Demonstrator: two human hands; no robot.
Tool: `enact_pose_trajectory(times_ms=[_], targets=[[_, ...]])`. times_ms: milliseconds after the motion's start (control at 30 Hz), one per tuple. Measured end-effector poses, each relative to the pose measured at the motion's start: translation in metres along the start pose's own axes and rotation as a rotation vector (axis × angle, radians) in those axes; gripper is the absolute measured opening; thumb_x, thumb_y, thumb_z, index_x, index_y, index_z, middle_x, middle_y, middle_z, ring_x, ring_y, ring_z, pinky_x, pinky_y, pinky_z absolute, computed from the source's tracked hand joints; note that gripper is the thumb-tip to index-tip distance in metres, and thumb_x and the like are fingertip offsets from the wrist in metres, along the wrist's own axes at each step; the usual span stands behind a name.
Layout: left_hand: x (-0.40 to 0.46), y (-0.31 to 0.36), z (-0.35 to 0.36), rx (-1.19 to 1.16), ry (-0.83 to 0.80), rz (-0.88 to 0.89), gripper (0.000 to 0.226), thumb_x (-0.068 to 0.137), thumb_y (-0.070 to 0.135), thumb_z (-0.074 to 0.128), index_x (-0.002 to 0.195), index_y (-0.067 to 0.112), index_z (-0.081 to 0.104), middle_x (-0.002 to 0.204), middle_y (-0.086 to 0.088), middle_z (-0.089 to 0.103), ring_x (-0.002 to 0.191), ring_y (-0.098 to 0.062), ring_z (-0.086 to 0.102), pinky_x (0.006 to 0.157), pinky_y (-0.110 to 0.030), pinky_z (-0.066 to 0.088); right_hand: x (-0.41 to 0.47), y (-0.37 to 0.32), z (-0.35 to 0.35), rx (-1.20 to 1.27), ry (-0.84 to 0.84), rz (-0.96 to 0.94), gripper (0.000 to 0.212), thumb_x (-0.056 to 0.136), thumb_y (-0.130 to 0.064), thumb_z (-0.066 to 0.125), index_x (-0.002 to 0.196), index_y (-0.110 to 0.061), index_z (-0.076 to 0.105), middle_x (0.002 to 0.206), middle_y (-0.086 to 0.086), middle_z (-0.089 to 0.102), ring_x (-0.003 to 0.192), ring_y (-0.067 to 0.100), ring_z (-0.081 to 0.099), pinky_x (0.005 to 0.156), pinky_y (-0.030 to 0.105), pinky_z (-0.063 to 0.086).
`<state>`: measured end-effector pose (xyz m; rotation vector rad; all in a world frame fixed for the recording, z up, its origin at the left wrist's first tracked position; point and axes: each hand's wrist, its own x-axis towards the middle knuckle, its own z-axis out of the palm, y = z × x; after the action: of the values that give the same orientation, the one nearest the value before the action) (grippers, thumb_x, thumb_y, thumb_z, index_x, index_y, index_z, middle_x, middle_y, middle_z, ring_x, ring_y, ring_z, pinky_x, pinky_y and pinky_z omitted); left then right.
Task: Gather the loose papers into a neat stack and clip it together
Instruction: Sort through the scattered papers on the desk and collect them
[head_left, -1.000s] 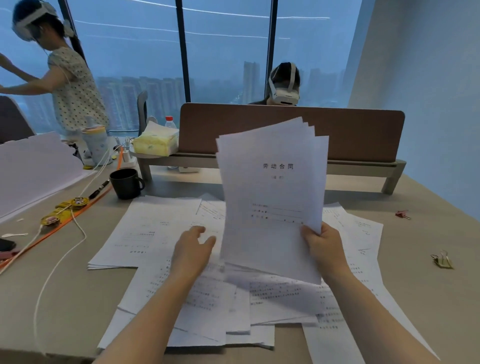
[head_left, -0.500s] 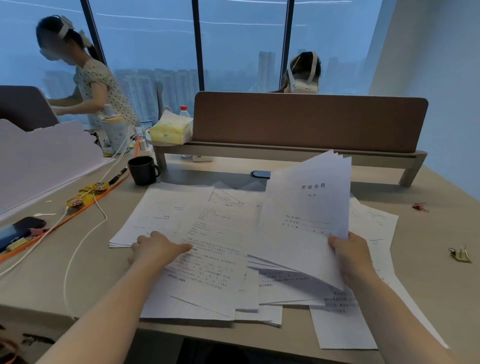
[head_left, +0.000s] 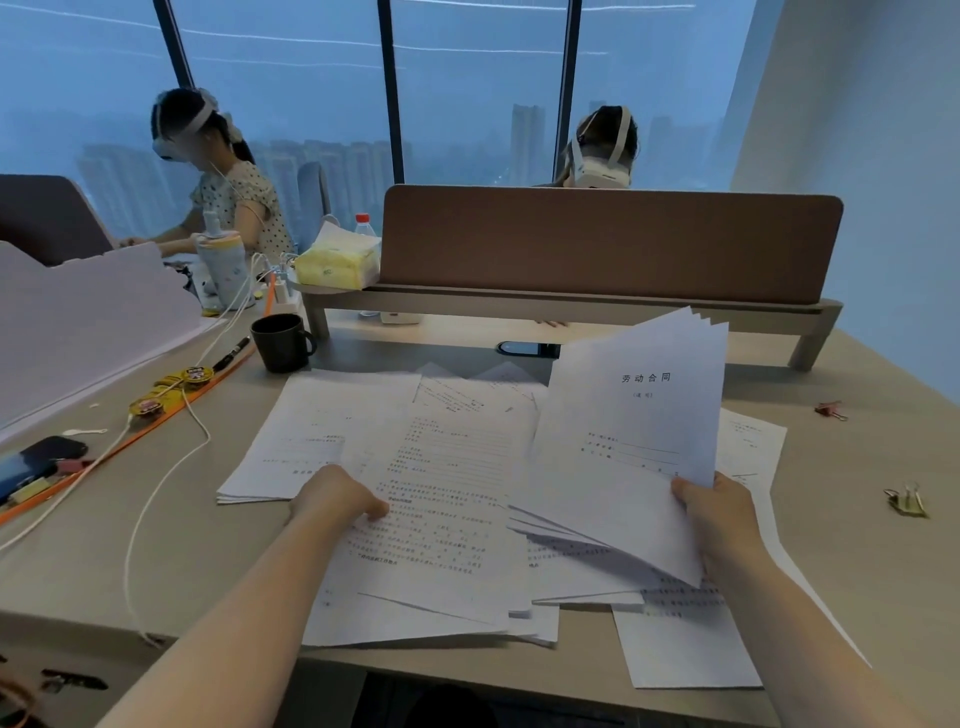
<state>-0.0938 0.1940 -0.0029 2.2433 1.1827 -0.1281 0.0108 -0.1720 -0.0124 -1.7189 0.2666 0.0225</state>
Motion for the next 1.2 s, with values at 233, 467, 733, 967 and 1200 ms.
enact_pose_trajectory(times_ms=[233, 467, 733, 967, 1200], targets=[[-0.001, -0.001, 0.007, -0.130, 0.021, 0.074, 0.039, 0.067, 0.016, 0.081, 0.100, 0.008, 0.061, 0.092, -0.008, 0.064, 0.086, -0.028, 0.062, 0.079, -0.039, 0.055, -0.003, 0.001, -0.005, 0.016, 0.010, 0.005, 0.013, 0.093, -0.009, 0.052, 0.096, -0.018, 0.061, 0.098, 0.009, 0.066, 0.092, 0.036, 0.064, 0.091, 0.053, 0.053], [-0.009, 0.000, -0.005, -0.515, 0.021, 0.216, 0.024, 0.079, 0.008, 0.069, 0.102, 0.013, 0.067, 0.093, -0.008, 0.070, 0.083, -0.028, 0.067, 0.071, -0.037, 0.056, 0.005, -0.005, -0.017, 0.135, 0.119, -0.068, 0.017, 0.094, -0.014, 0.053, 0.108, -0.020, 0.060, 0.103, 0.006, 0.066, 0.091, 0.032, 0.064, 0.088, 0.047, 0.055], [-0.011, 0.006, -0.036, -1.015, -0.072, 0.177, 0.028, 0.080, -0.003, 0.073, 0.106, 0.005, 0.064, 0.106, -0.018, 0.070, 0.093, -0.037, 0.069, 0.083, -0.048, 0.057, 0.012, -0.007, -0.023, 0.190, 0.158, -0.107, 0.019, 0.094, -0.011, 0.053, 0.110, -0.020, 0.060, 0.107, 0.011, 0.065, 0.089, 0.033, 0.063, 0.084, 0.046, 0.054], [-0.020, 0.024, -0.016, -1.073, -0.165, 0.240, 0.024, 0.080, -0.002, 0.073, 0.100, 0.008, 0.064, 0.101, -0.014, 0.072, 0.092, -0.035, 0.070, 0.074, -0.043, 0.059, 0.001, -0.002, 0.002, 0.175, -0.134, -0.045, 0.016, 0.096, -0.012, 0.056, 0.109, -0.009, 0.066, 0.095, 0.014, 0.072, 0.081, 0.034, 0.068, 0.081, 0.048, 0.055], [-0.027, 0.037, 0.021, -1.062, -0.268, 0.252, 0.026, 0.080, 0.002, 0.074, 0.105, 0.005, 0.068, 0.101, -0.018, 0.075, 0.090, -0.037, 0.072, 0.079, -0.050, 0.059, -0.019, -0.008, 0.029, 0.122, -0.304, -0.065, 0.016, 0.097, -0.029, 0.057, 0.102, -0.019, 0.069, 0.096, 0.006, 0.076, 0.089, 0.029, 0.071, 0.078, 0.043, 0.058]])
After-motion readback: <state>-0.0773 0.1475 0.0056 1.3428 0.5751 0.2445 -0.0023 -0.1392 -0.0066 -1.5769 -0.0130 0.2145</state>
